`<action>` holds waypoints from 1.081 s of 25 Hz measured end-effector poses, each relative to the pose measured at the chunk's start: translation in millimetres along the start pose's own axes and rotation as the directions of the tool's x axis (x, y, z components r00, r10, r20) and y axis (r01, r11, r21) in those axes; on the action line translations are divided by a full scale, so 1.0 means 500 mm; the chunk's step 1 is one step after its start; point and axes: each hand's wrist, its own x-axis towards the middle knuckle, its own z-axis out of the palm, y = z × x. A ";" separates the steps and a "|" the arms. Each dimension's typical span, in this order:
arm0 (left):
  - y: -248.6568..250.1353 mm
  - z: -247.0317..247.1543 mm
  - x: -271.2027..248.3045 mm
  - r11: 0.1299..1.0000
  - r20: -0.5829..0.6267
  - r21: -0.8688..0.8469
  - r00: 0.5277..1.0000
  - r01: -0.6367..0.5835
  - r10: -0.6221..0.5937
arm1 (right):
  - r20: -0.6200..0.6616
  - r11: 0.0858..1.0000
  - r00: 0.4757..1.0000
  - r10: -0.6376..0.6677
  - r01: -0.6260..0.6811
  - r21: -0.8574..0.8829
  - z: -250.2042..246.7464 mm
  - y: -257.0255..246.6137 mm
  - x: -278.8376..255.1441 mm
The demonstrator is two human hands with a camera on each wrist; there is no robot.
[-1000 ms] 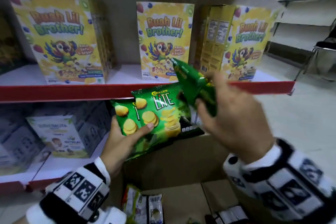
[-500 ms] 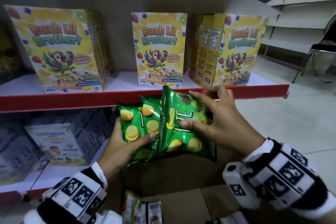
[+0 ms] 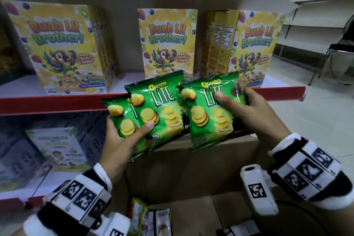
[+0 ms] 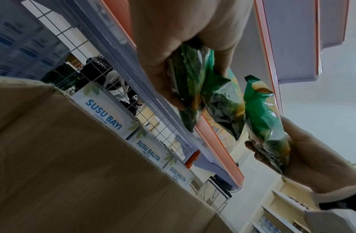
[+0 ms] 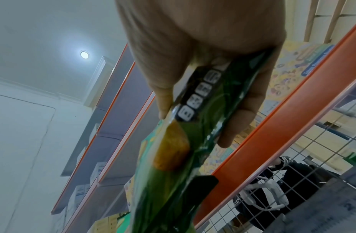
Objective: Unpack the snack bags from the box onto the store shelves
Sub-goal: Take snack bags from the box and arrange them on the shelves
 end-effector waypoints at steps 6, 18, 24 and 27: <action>0.010 -0.001 0.016 0.986 -0.090 0.029 0.982 -0.163 0.165 | -0.063 0.999 0.997 -0.038 0.041 0.035 -0.009 -0.010 0.010; 0.087 0.073 0.089 0.955 -0.288 0.046 0.911 -0.293 0.294 | -0.250 0.965 0.932 -0.262 0.256 -0.058 0.004 -0.104 0.088; 0.277 0.136 0.097 0.992 -0.280 0.054 0.952 -0.115 0.125 | -0.244 0.998 0.968 -0.063 0.054 -0.041 -0.048 -0.291 0.129; 0.410 0.157 0.110 0.997 -0.269 0.040 0.960 -0.071 0.079 | -0.216 0.999 0.976 0.036 -0.038 -0.005 -0.066 -0.409 0.135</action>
